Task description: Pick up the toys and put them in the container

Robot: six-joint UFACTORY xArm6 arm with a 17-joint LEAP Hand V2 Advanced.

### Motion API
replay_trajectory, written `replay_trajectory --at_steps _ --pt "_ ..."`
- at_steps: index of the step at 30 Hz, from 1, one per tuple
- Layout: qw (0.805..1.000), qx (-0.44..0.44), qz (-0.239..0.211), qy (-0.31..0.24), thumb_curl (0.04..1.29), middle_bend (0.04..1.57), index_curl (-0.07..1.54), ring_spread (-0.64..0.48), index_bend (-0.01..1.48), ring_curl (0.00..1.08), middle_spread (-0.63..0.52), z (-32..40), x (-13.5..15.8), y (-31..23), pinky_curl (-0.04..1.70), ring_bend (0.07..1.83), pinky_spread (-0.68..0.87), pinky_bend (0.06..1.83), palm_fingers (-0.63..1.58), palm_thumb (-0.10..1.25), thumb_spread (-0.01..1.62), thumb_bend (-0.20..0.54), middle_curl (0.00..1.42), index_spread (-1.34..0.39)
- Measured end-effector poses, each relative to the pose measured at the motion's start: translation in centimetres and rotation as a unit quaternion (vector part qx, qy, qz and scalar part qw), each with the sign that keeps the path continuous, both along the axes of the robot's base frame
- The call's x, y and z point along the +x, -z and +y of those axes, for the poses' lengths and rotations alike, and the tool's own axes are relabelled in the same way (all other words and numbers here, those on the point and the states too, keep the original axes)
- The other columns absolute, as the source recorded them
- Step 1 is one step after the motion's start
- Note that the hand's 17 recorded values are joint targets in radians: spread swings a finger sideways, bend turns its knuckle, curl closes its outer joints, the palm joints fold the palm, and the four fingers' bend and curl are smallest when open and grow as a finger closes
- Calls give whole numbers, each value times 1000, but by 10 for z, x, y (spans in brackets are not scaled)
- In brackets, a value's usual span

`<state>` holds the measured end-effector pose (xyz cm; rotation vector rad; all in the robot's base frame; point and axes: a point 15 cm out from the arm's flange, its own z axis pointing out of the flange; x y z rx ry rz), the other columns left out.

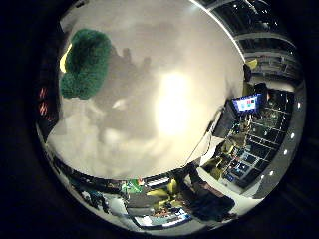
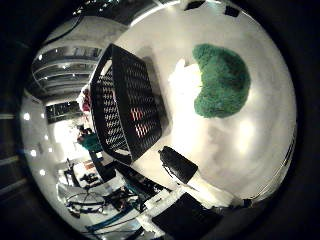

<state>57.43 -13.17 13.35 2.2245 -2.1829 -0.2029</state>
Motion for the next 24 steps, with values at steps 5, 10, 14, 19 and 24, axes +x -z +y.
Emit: replay_trajectory --at_steps 5,10,14,19,24 --pt "1000 -7 24 -8 289 244 247 102 164 237 -21 -6 -1 35 308 363 368 443 123 535 1037 -25 331 -406" --pt "999 -7 49 -4 293 283 263 9 173 247 -64 -17 -12 68 288 429 335 419 330 567 1036 -21 336 -402" --pt "999 -11 52 -3 301 483 265 -169 165 309 -159 -33 -17 70 275 750 16 547 1035 611 1036 -14 395 -411" --pt "1000 -18 15 2 334 866 475 -210 624 452 -177 -57 -12 26 437 1015 -233 894 1531 752 1038 0 551 -383" --pt "999 -26 -20 0 394 1110 631 -195 944 539 -145 -72 -17 -36 566 1233 -246 1127 1364 907 1020 13 638 -298"
